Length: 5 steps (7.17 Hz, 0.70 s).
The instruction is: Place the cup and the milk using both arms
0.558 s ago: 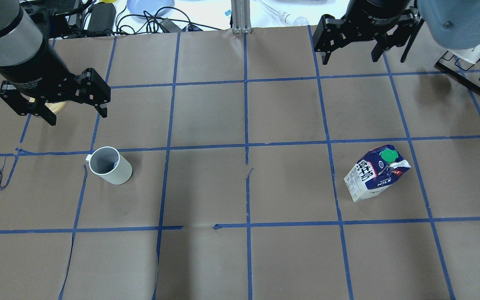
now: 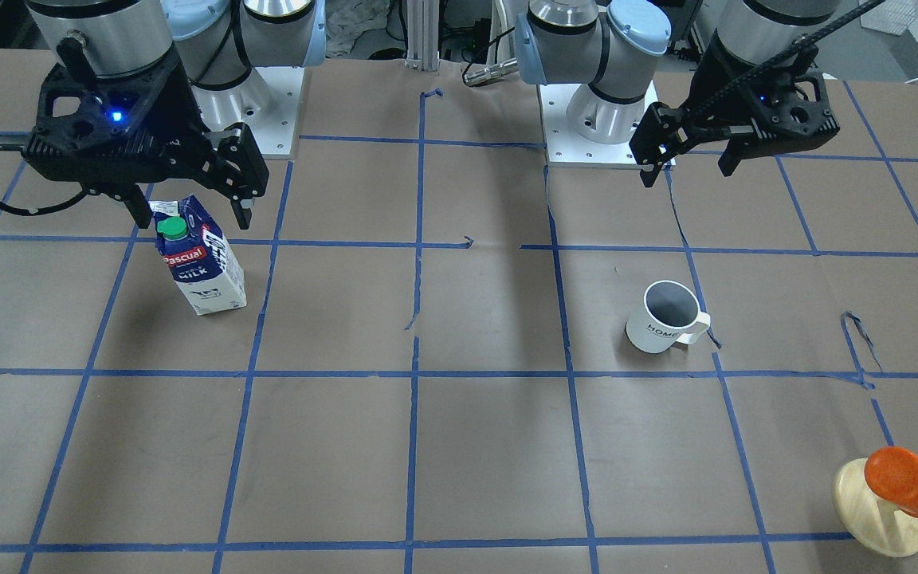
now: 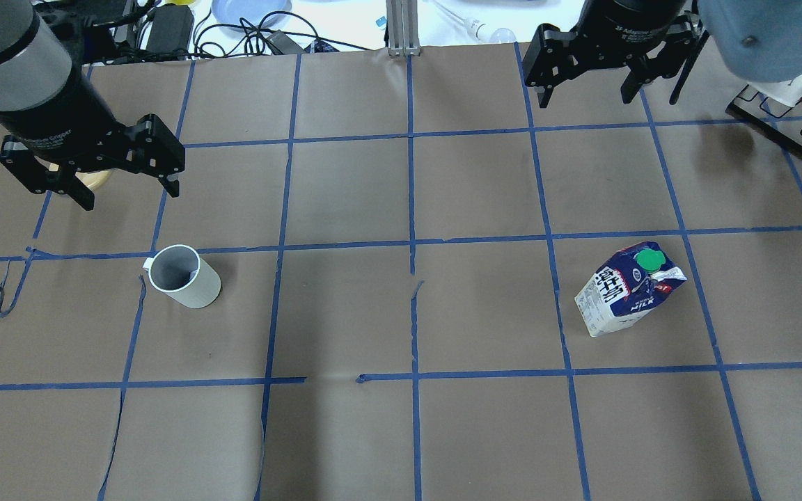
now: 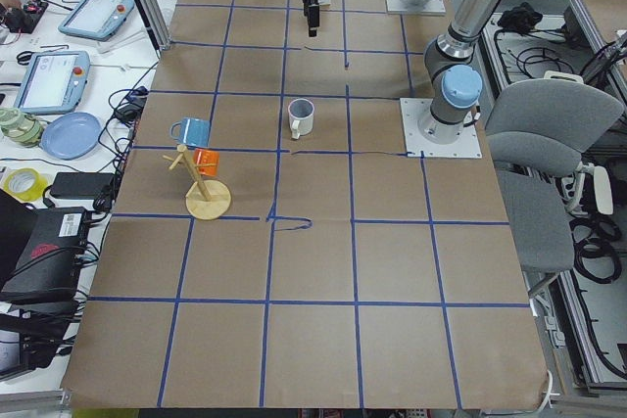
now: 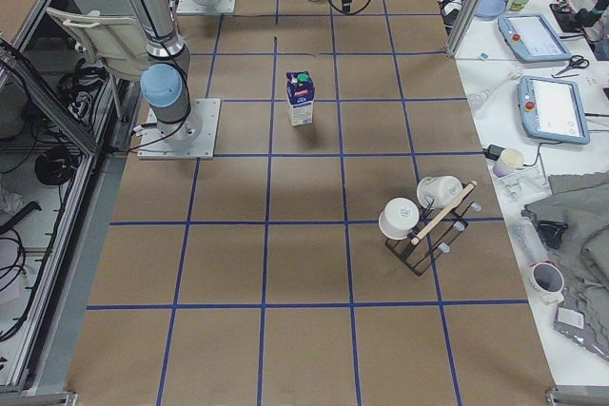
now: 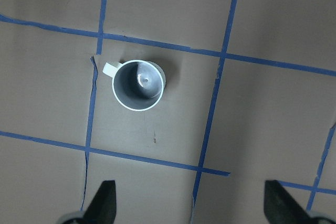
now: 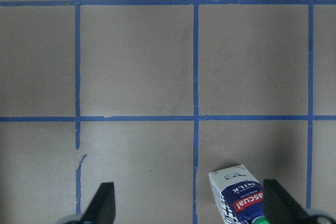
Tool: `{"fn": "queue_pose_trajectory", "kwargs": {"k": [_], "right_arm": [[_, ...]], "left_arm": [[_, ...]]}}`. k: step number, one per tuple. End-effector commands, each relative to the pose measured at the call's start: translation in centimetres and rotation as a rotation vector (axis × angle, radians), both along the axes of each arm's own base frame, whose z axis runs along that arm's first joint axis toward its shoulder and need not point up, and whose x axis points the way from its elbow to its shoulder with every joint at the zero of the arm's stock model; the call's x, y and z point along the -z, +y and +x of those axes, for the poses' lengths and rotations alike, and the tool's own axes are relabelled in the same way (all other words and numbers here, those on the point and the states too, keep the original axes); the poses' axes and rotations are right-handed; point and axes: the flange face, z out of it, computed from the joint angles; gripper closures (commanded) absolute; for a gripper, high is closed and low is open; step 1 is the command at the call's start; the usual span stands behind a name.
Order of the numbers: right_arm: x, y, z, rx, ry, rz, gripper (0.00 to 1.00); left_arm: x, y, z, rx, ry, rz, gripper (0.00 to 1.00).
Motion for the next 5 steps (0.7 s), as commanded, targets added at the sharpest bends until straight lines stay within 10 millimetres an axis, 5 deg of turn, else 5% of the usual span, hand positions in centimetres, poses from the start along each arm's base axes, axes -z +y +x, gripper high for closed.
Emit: {"fn": "queue_pose_trajectory", "kwargs": {"k": [1, 5], "right_arm": [[0.00, -0.01, -0.01, -0.001, 0.001, -0.001, 0.00], [0.15, -0.06, -0.01, 0.001, 0.001, 0.002, 0.00]], "left_arm": [[0.10, -0.06, 0.00, 0.000, 0.001, 0.002, 0.00], [0.12, 0.14, -0.02, 0.000, 0.001, 0.002, 0.00]]}}
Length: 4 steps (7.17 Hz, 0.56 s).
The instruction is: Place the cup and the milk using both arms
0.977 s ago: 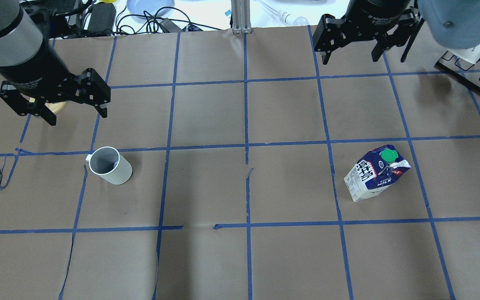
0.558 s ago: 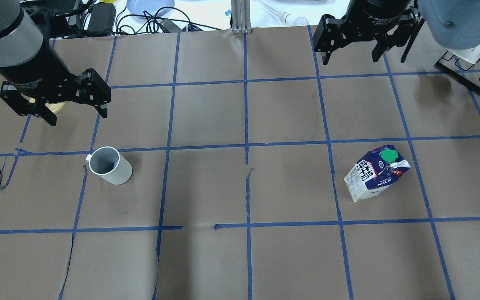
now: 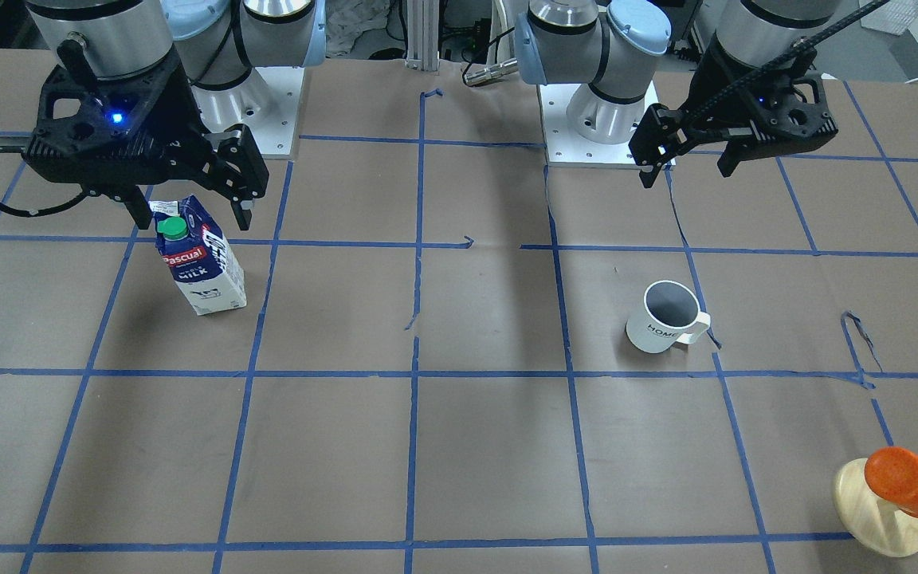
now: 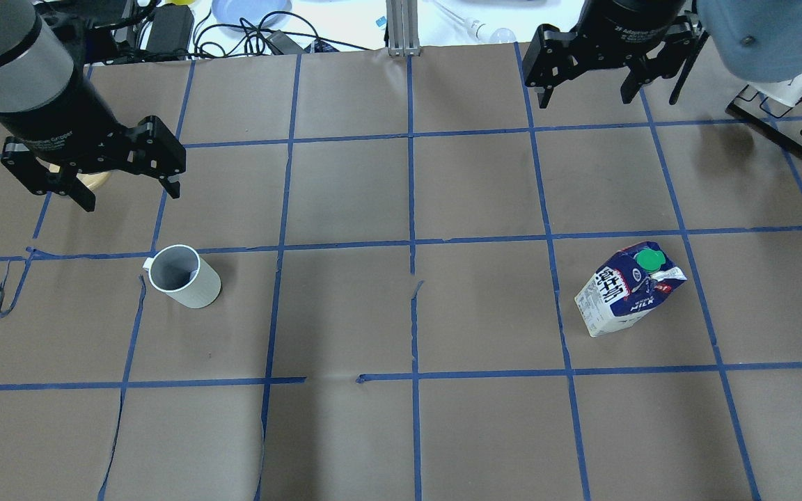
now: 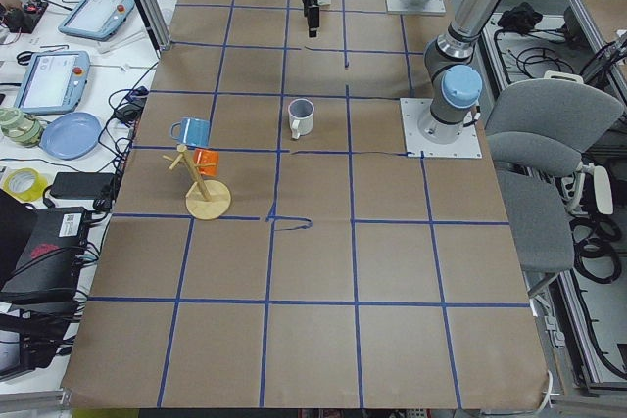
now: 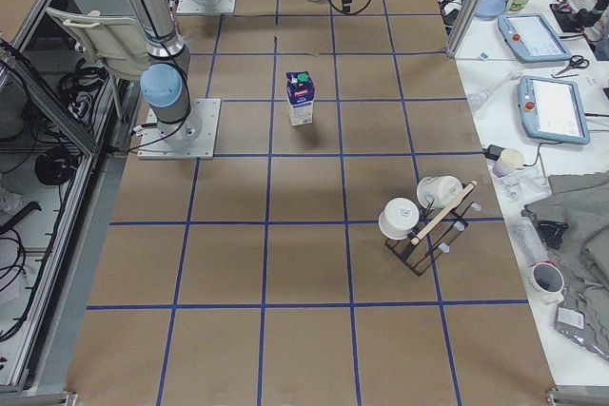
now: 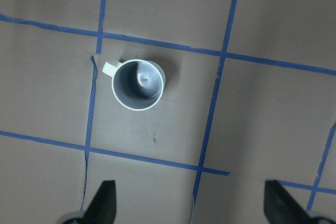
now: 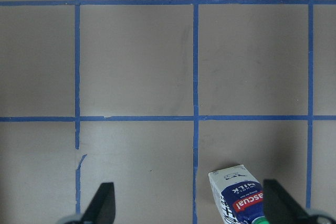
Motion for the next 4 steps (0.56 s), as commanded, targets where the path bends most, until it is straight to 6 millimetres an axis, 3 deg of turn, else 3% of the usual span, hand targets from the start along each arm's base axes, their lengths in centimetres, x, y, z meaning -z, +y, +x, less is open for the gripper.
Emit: {"fn": "queue_pose_trajectory", "kwargs": {"k": [1, 4], "right_arm": [[0.1, 0.0, 0.0, -0.001, 0.002, 0.001, 0.00], [0.1, 0.0, 0.0, -0.001, 0.001, 0.003, 0.00]], "left_arm": [[-0.1, 0.1, -0.1, 0.001, 0.002, -0.004, 0.00], [-0.6, -1.2, -0.1, 0.072, 0.000, -0.082, 0.00]]}}
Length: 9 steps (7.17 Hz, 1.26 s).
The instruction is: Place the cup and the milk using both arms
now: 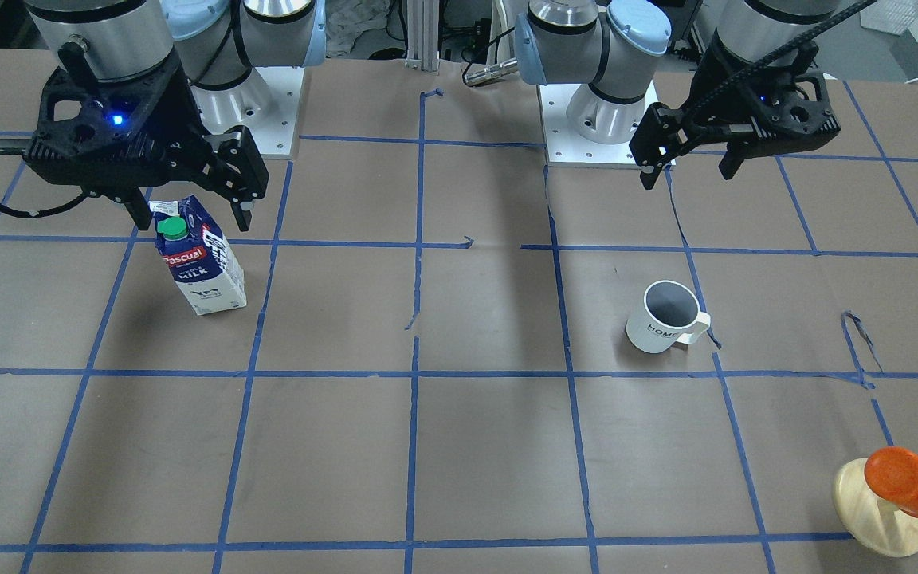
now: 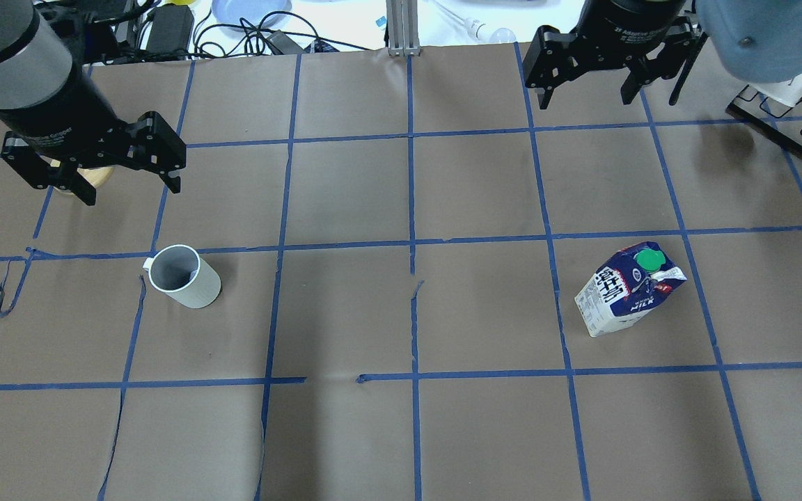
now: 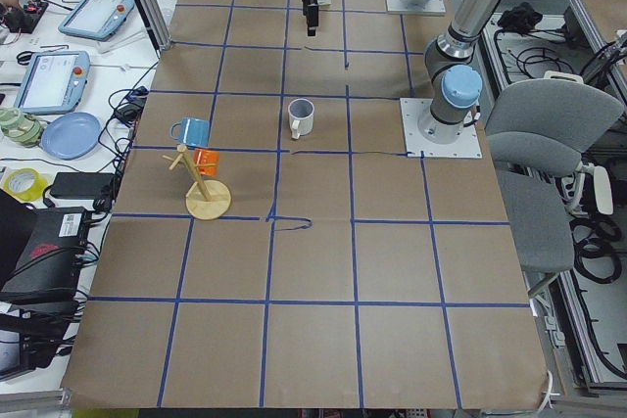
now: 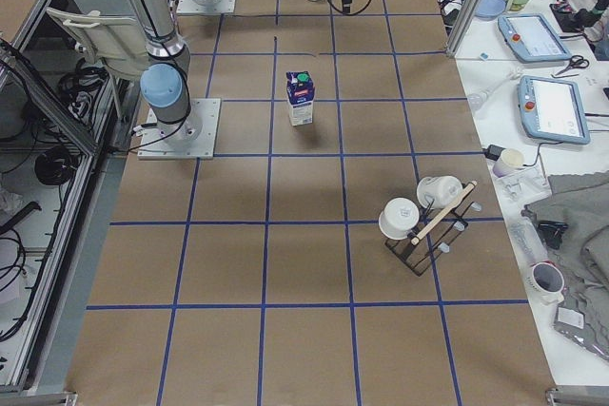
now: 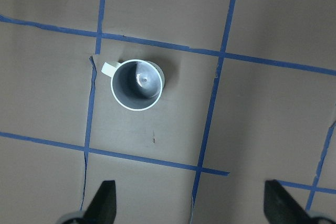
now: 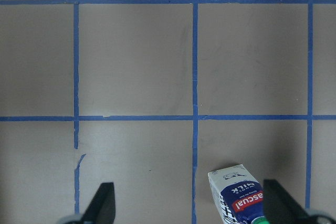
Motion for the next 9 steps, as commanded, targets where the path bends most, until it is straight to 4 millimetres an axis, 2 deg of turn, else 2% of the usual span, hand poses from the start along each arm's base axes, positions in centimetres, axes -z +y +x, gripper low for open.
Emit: {"fn": "queue_pose_trajectory", "kwargs": {"k": [1, 5, 6, 8, 9], "right_arm": [[0.0, 0.0, 0.0, 0.000, -0.001, 0.000, 0.00], [0.0, 0.0, 0.0, 0.000, -0.001, 0.000, 0.00], [0.1, -0.1, 0.0, 0.000, 0.001, 0.003, 0.00], [0.3, 0.0, 0.0, 0.000, -0.001, 0.006, 0.00], [0.3, 0.0, 0.0, 0.001, -0.001, 0.006, 0.00]], "left_arm": [[-0.2, -0.7, -0.3, 0.058, -0.003, -0.047, 0.00], [0.1, -1.0, -0.6, 0.063, 0.003, -0.049, 0.00], [0.2, -1.2, -0.8, 0.045, 0.049, -0.053, 0.00], [1.3, -1.8, -0.4, 0.031, 0.067, -0.032, 0.00], [2.6, -2.0, 0.8, 0.009, 0.066, -0.008, 0.00]]}}
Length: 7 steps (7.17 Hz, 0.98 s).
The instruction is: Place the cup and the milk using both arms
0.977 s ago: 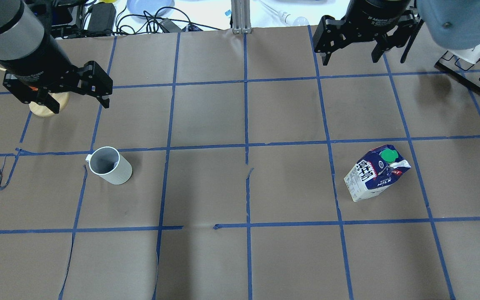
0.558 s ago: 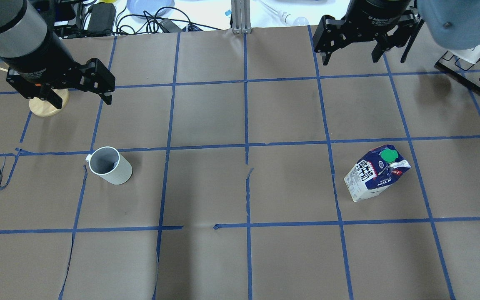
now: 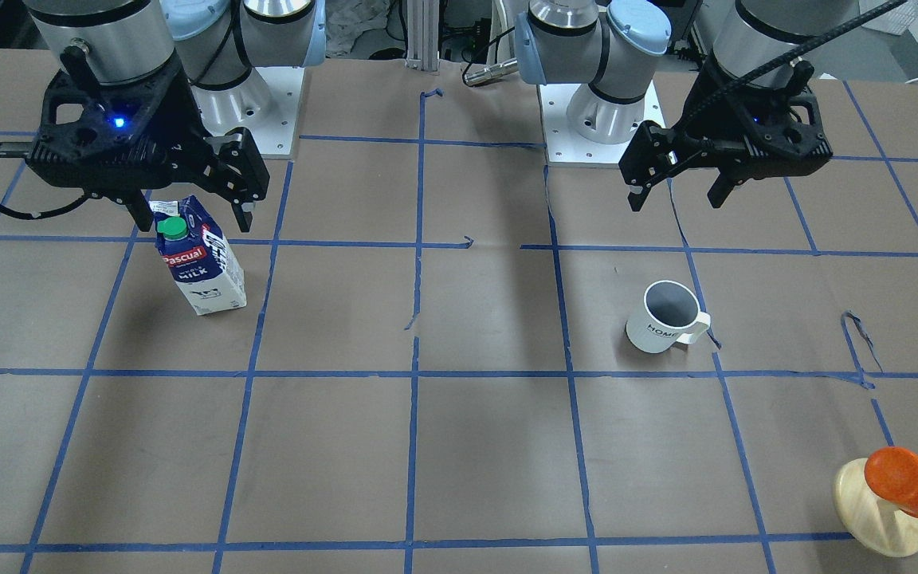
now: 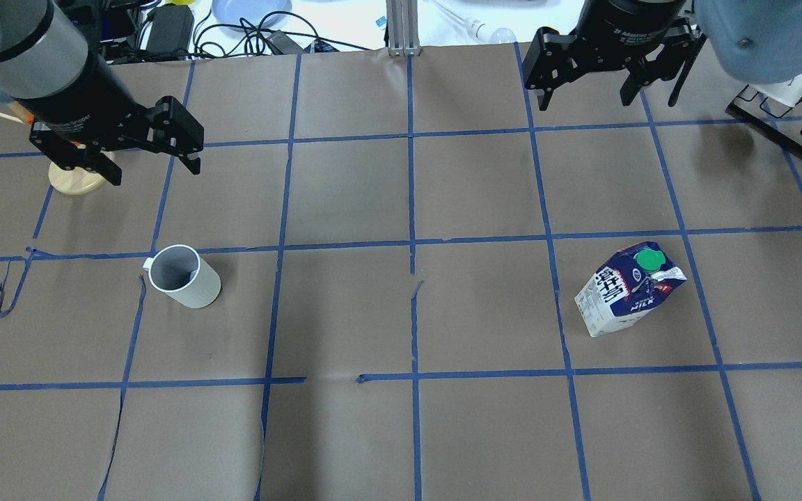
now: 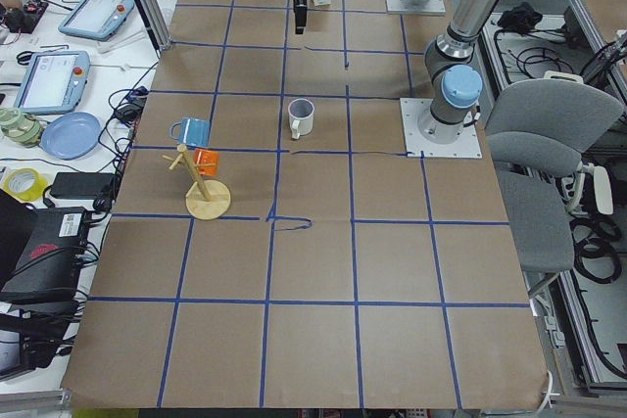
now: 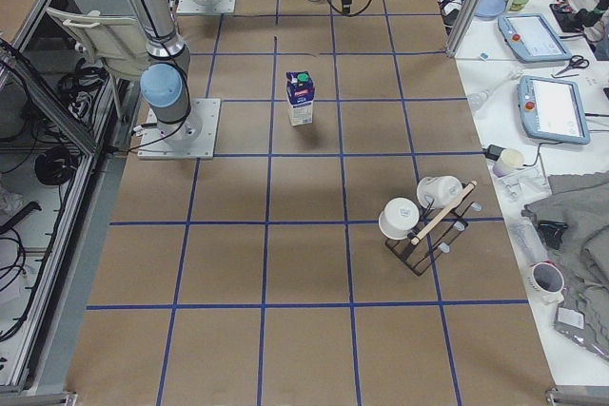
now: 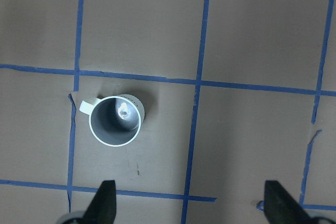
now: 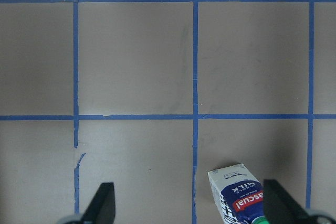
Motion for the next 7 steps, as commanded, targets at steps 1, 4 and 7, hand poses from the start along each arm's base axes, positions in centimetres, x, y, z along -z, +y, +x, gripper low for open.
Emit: {"fn": "queue_pose_trajectory", "kwargs": {"k": [1, 4, 7], "right_arm": [[0.2, 0.0, 0.0, 0.001, 0.000, 0.003, 0.00], [0.1, 0.0, 0.0, 0.001, 0.001, 0.001, 0.00], [0.1, 0.0, 0.0, 0.001, 0.000, 0.003, 0.00]], "left_arm": [[3.7, -0.8, 5.1, -0.100, 0.006, 0.047, 0.00], [11.9, -0.7, 11.8, -0.250, 0.023, 0.086, 0.00], [18.3, 0.0, 12.8, -0.275, 0.035, 0.140, 0.00]]}}
